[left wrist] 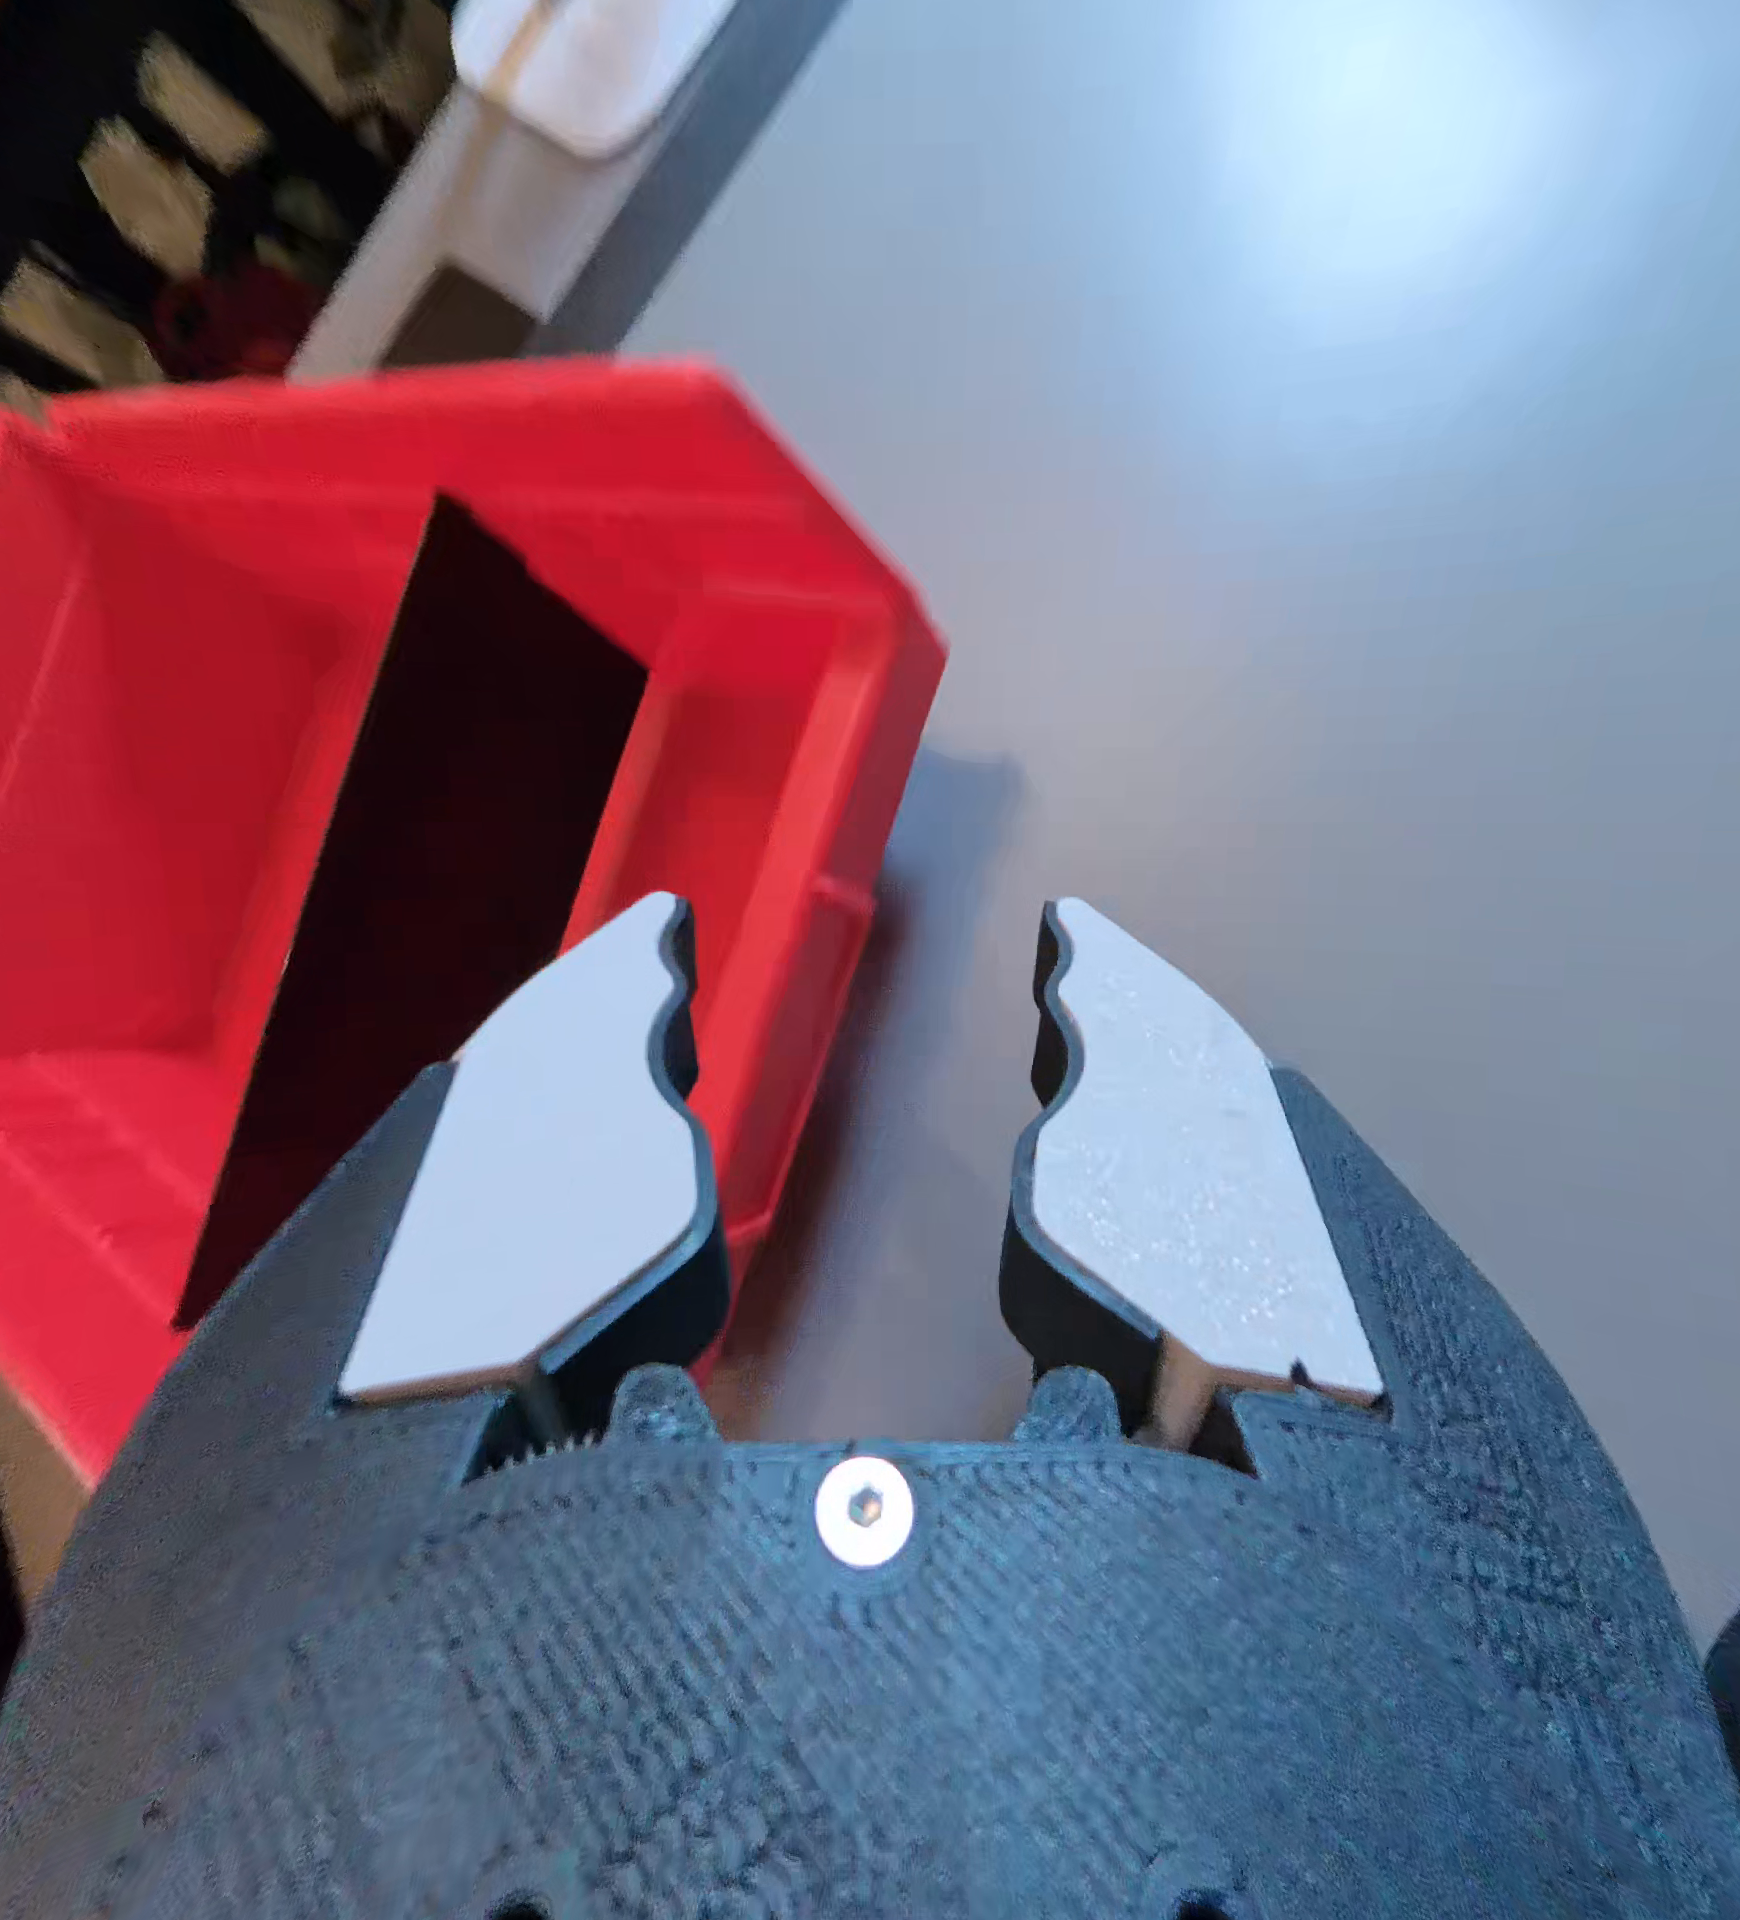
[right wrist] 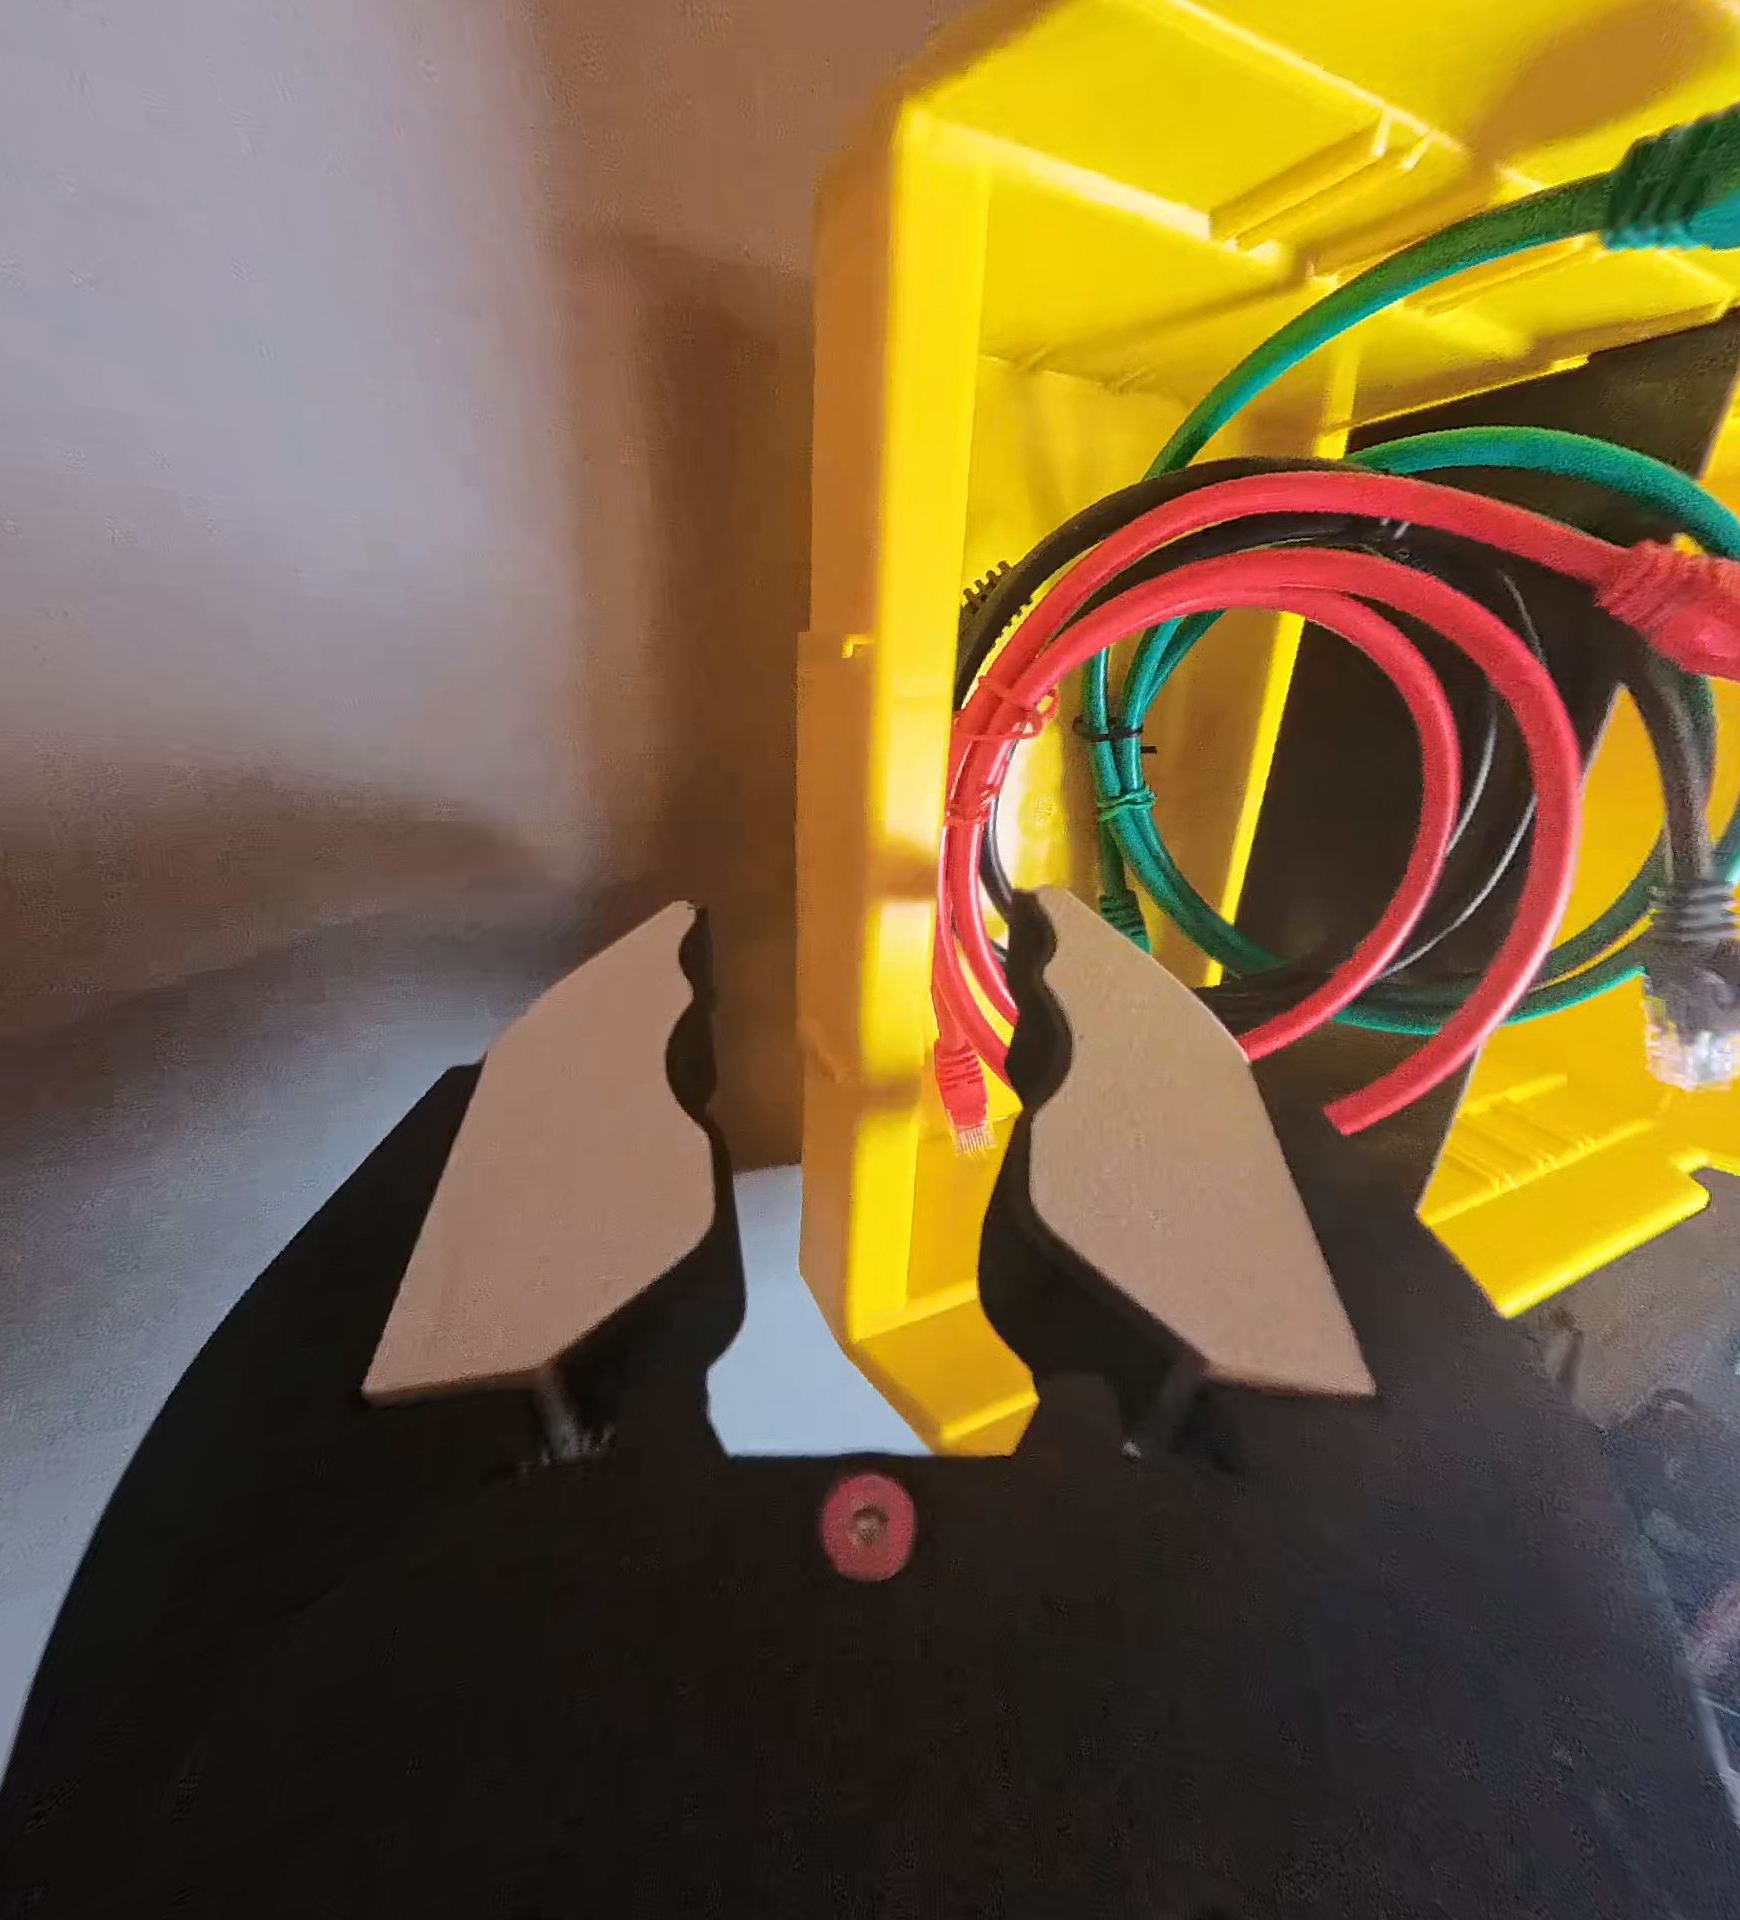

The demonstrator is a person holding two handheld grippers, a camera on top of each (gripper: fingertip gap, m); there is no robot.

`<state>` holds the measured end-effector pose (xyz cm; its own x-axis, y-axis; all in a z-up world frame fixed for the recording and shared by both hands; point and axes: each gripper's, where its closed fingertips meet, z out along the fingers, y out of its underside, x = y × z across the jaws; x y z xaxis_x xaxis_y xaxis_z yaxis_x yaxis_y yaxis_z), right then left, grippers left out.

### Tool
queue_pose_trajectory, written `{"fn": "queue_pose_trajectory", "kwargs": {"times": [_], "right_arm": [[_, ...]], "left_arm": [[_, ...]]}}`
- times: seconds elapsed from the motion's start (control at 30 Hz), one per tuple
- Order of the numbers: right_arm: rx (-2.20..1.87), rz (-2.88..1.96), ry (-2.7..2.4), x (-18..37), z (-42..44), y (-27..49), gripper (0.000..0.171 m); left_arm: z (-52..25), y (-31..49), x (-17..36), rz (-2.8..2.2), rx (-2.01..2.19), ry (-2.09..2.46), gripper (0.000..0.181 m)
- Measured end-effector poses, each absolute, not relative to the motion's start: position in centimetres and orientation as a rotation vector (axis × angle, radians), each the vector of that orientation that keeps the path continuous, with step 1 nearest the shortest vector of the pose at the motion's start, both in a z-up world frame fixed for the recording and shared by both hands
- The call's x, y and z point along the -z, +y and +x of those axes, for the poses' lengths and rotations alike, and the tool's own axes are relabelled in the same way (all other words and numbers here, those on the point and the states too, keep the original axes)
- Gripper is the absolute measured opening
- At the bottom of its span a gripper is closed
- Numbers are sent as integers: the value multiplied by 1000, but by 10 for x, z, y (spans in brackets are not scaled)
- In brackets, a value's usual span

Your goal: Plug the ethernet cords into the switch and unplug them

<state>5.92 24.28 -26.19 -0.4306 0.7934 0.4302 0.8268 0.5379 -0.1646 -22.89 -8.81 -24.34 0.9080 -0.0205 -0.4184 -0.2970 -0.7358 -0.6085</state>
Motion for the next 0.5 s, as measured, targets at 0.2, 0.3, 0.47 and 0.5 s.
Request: {"fn": "queue_pose_trajectory", "kwargs": {"times": [0.2,0.3,0.47,0.5], "right_arm": [[142,-1235,-2396,287,44,251,29],[70,-1214,-2403,288,44,241,29],[44,-1092,-2433,288,60,200,29],[33,-1066,-2436,288,64,189,29]], "left_arm": [[-270,-103,281,-2599,-613,328,51],[-278,-96,292,-2597,-661,440,33],[-268,-77,290,-2524,-736,544,31],[-261,-72,290,-2508,-724,571,31]]}}
